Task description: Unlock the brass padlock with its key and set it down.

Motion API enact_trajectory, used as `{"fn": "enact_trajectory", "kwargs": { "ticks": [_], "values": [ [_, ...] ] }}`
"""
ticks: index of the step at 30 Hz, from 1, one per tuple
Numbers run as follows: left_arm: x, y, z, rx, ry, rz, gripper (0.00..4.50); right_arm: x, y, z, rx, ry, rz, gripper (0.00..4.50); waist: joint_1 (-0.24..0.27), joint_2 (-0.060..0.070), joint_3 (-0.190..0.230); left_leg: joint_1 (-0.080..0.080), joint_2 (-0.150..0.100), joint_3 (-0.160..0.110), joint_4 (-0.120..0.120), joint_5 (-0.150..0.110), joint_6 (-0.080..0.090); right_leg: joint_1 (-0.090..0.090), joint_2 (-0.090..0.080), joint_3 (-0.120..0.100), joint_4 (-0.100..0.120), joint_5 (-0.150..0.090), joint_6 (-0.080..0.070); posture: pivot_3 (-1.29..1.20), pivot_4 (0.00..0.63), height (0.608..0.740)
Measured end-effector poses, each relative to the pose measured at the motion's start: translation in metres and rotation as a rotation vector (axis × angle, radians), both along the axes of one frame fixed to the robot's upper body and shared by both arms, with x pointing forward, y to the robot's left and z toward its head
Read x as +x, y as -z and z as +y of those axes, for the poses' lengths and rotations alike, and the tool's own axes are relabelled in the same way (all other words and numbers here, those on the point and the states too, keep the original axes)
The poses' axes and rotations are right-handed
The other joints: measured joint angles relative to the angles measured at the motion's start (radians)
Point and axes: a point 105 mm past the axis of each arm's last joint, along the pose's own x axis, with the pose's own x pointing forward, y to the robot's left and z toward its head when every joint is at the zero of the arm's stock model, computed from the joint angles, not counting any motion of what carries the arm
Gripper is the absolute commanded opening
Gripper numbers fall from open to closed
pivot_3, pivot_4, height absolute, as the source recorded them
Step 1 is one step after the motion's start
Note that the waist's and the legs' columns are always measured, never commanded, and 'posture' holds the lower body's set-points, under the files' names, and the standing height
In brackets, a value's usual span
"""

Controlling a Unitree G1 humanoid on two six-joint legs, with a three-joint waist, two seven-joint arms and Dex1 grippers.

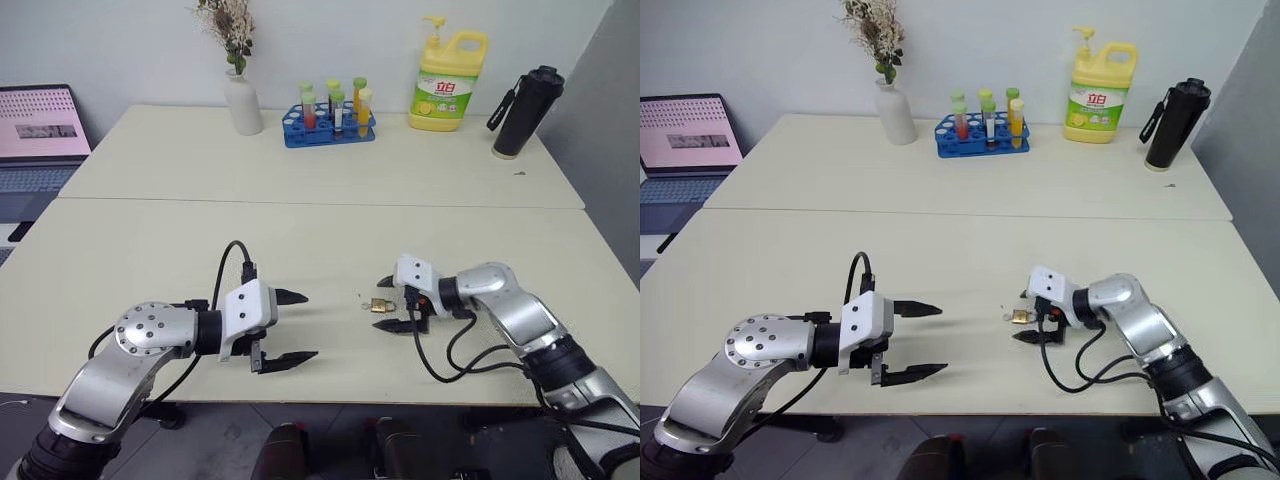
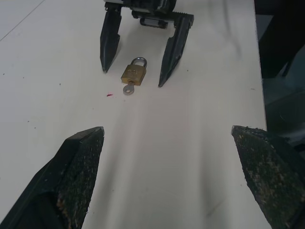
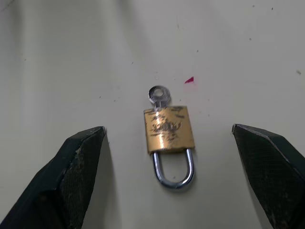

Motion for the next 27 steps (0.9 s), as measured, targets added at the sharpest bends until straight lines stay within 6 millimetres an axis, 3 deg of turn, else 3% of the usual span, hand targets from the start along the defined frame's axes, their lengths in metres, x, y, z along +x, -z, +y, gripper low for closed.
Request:
{"fn": "enact_trajectory", "kwargs": {
  "ticks": [12, 23, 27],
  "values": [
    [0.002, -0.004, -0.005, 0.001, 0.025, -0.017, 4.49, 0.002, 0.003, 0.009, 0.027, 0.033, -0.003, 4.50, -0.007, -0.001, 0.000, 0.002, 0.002, 0.000, 0.000, 0.000, 0.000, 0.001, 0.004, 0.001, 0.001, 0.000, 0.000, 0.00, 0.150, 0.740],
    [0.002, -0.003, -0.006, 0.001, 0.023, -0.014, 4.50, 0.005, 0.004, 0.016, 0.027, 0.024, -0.048, 0.92, -0.006, -0.001, -0.001, 0.005, 0.002, 0.000, 0.000, 0.000, 0.000, 0.003, 0.004, 0.001, 0.001, 0.000, 0.000, 0.00, 0.150, 0.740],
    [0.002, -0.003, -0.006, -0.003, 0.019, -0.010, 4.50, 0.007, 0.001, 0.018, -0.003, 0.000, -0.137, 0.93, -0.006, -0.001, -0.001, 0.005, 0.002, 0.000, 0.000, 0.000, 0.000, 0.003, 0.004, 0.001, 0.001, 0.000, 0.000, 0.00, 0.150, 0.740]
  ]
}}
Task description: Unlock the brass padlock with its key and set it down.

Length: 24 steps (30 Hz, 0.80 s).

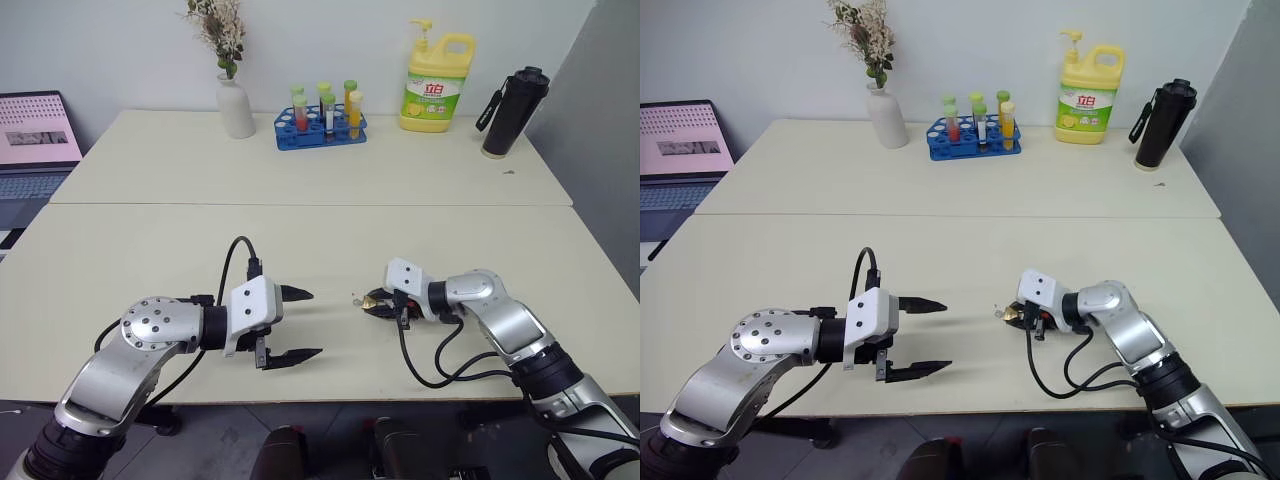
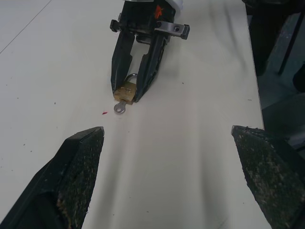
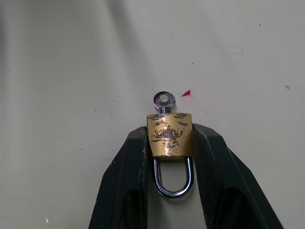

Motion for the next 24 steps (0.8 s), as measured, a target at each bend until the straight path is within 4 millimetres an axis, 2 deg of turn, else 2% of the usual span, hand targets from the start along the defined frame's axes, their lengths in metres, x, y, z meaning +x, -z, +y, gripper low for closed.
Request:
{"fn": "enact_trajectory", "kwargs": {
  "ticks": [5, 10, 15, 19, 24],
  "values": [
    [0.004, 0.003, 0.002, -0.043, -0.049, 0.054, 4.50, -0.001, -0.010, -0.018, -0.133, -0.039, -0.191, 0.93, 0.007, 0.000, 0.000, -0.003, -0.001, 0.000, 0.001, 0.000, 0.000, -0.001, -0.001, -0.001, -0.001, 0.000, 0.000, 0.00, 0.150, 0.740],
    [0.014, -0.003, -0.001, -0.107, -0.088, 0.092, 4.50, -0.011, -0.026, -0.024, -0.158, -0.069, -0.394, 0.93, 0.006, 0.000, 0.000, -0.005, -0.001, -0.001, 0.001, 0.000, 0.000, -0.002, -0.001, -0.001, -0.001, 0.000, 0.000, 0.00, 0.150, 0.740],
    [0.031, -0.016, -0.012, -0.182, -0.096, 0.110, 4.50, -0.013, -0.044, -0.039, -0.261, -0.094, -0.824, 0.93, 0.008, 0.000, 0.000, -0.005, -0.002, 0.000, 0.001, 0.000, 0.000, -0.002, -0.001, -0.001, -0.001, 0.000, 0.000, 0.00, 0.150, 0.740],
    [0.045, -0.026, -0.022, -0.222, -0.080, 0.146, 4.50, -0.023, -0.060, -0.031, -0.209, -0.148, -1.065, 0.93, 0.003, 0.000, 0.000, -0.004, -0.003, 0.000, 0.001, 0.000, -0.001, -0.002, 0.000, 0.000, 0.000, 0.000, 0.000, 0.00, 0.150, 0.740],
    [0.048, -0.032, -0.038, -0.233, -0.009, 0.197, 4.50, -0.033, -0.073, -0.018, -0.127, -0.207, -1.209, 0.93, 0.001, 0.000, 0.000, -0.004, -0.002, 0.001, 0.001, 0.000, -0.001, -0.002, 0.001, 0.001, 0.000, 0.000, 0.000, 0.00, 0.150, 0.740]
  ]
}}
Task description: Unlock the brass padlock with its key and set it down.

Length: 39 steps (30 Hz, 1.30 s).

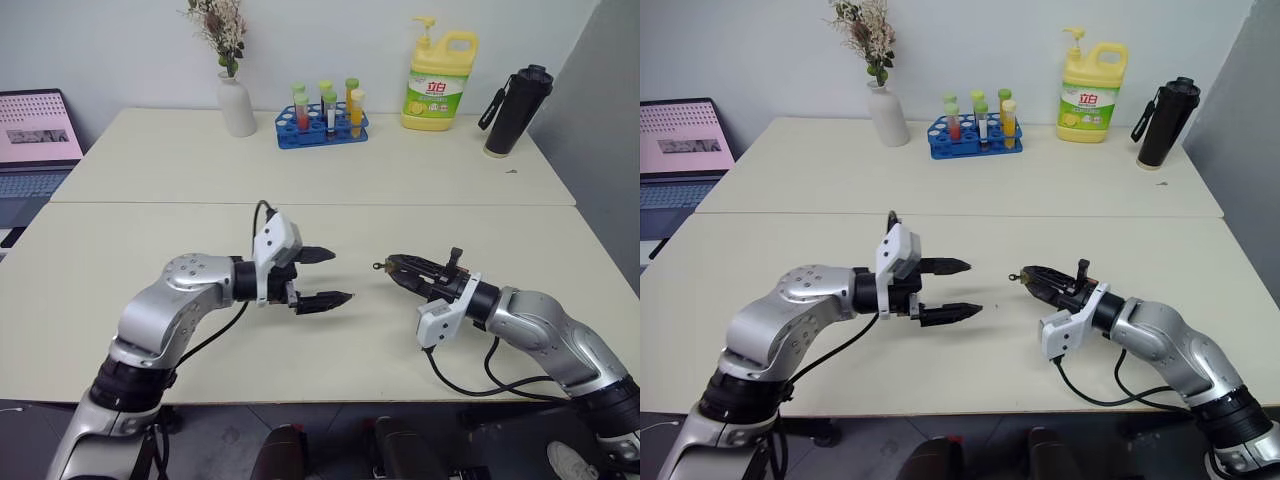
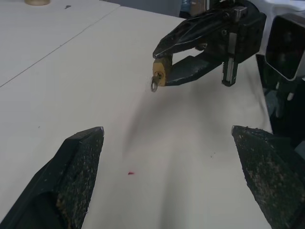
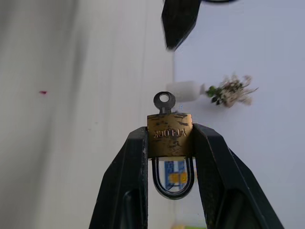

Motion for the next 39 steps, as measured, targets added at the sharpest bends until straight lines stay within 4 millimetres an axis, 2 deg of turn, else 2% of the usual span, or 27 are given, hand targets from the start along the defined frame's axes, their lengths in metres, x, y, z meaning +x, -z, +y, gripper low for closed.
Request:
{"fn": "enact_trajectory", "kwargs": {
  "ticks": [3, 9, 18, 22, 25, 30, 33, 39],
  "values": [
    [-0.001, 0.001, -0.003, 0.000, 0.026, 0.024, 4.50, 0.000, 0.001, 0.001, -0.001, -0.012, -0.007, 0.93, 0.003, 0.000, 0.000, 0.000, 0.000, 0.000, 0.000, 0.000, 0.000, 0.000, 0.000, 0.000, 0.000, 0.000, 0.000, 0.00, 0.150, 0.740],
    [0.004, -0.012, -0.011, -0.011, 0.075, 0.008, 4.50, 0.004, -0.003, 0.003, 0.001, -0.029, -0.021, 0.93, 0.003, 0.000, 0.000, -0.001, 0.000, -0.001, 0.005, 0.000, 0.000, 0.001, 0.000, 0.000, 0.001, 0.000, 0.000, 0.00, 0.150, 0.740],
    [0.010, -0.006, -0.013, -0.017, 0.076, 0.024, 4.50, 0.004, 0.001, 0.004, 0.001, -0.050, -0.008, 0.93, 0.004, 0.000, 0.000, -0.002, 0.000, -0.001, 0.008, 0.000, 0.000, 0.001, 0.000, 0.000, 0.001, 0.000, 0.000, 0.00, 0.150, 0.740],
    [0.013, -0.006, -0.020, -0.032, 0.090, 0.031, 3.64, 0.003, 0.001, 0.006, 0.004, -0.061, -0.008, 0.93, 0.004, 0.000, 0.000, -0.003, 0.000, -0.001, 0.009, 0.000, 0.000, 0.001, 0.000, -0.001, 0.001, 0.000, 0.000, 0.00, 0.150, 0.740],
    [0.019, -0.009, -0.025, -0.038, 0.089, 0.017, 2.64, 0.002, 0.001, 0.007, 0.001, -0.071, -0.007, 0.93, 0.004, 0.000, 0.000, -0.002, 0.000, -0.001, 0.009, 0.000, 0.000, 0.001, 0.000, 0.000, 0.001, 0.000, 0.000, 0.00, 0.150, 0.740],
    [0.021, 0.000, -0.031, -0.007, 0.110, 0.017, 0.93, 0.001, 0.001, 0.008, 0.008, -0.076, 0.010, 0.93, 0.003, 0.000, 0.000, -0.002, 0.000, -0.001, 0.009, 0.000, 0.000, 0.001, 0.000, 0.000, 0.001, 0.000, 0.000, 0.00, 0.150, 0.740],
    [0.021, 0.002, -0.031, 0.010, 0.120, 0.011, 0.08, 0.001, 0.001, 0.008, 0.007, -0.077, 0.017, 0.93, 0.003, 0.000, 0.000, -0.002, 0.000, -0.001, 0.009, 0.000, 0.000, 0.001, 0.000, 0.000, 0.001, 0.000, 0.000, 0.00, 0.150, 0.740],
    [0.020, 0.002, -0.030, 0.017, 0.125, 0.005, 0.08, 0.001, 0.002, 0.008, 0.007, -0.080, 0.024, 0.93, 0.003, 0.000, 0.000, -0.002, 0.000, -0.001, 0.009, 0.000, 0.000, 0.001, 0.000, 0.000, 0.001, 0.000, 0.000, 0.00, 0.150, 0.740]
  ]
}}
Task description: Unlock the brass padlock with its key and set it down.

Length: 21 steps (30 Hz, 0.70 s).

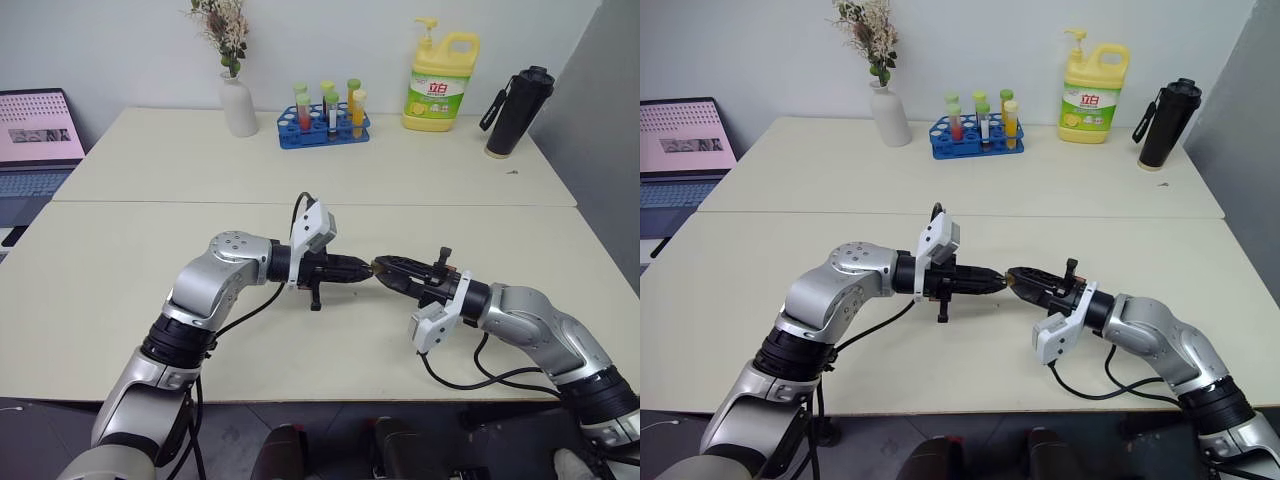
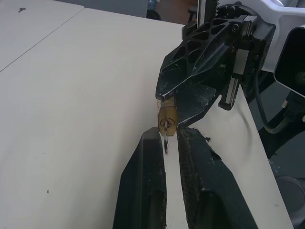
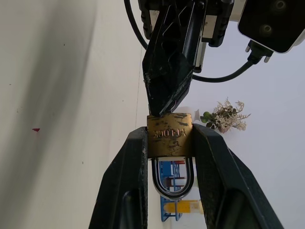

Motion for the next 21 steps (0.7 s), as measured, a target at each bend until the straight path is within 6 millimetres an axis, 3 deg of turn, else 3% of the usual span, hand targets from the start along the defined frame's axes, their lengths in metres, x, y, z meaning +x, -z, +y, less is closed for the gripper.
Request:
{"fn": "enact_trajectory", "kwargs": {
  "ticks": [8, 14, 21],
  "values": [
    [0.0009, 0.0003, -0.0005, 0.019, 0.004, -0.051, 0.08, 0.0005, 0.0001, -0.0004, 0.002, 0.002, 0.015, 0.93, 0.000, 0.000, 0.000, 0.000, 0.000, 0.000, 0.000, 0.000, 0.000, 0.000, 0.000, 0.000, 0.000, 0.000, 0.000, 0.00, 0.150, 0.740],
    [0.0015, 0.0002, 0.0012, 0.090, 0.041, -0.211, 0.00, 0.0002, -0.0022, 0.0005, 0.024, -0.003, 0.028, 0.93, 0.000, 0.000, 0.000, 0.000, 0.000, 0.000, 0.000, 0.000, 0.000, 0.000, 0.000, 0.000, 0.000, 0.000, -0.001, 0.00, 0.150, 0.740],
    [0.0004, 0.0007, 0.0017, 0.099, 0.059, -0.223, 0.00, -0.0004, -0.0019, 0.0011, 0.024, -0.009, 0.038, 0.93, 0.000, 0.000, 0.000, 0.000, 0.000, 0.000, 0.000, 0.000, 0.000, 0.000, 0.000, 0.000, 0.000, 0.000, 0.000, 0.00, 0.150, 0.740]
  ]
}}
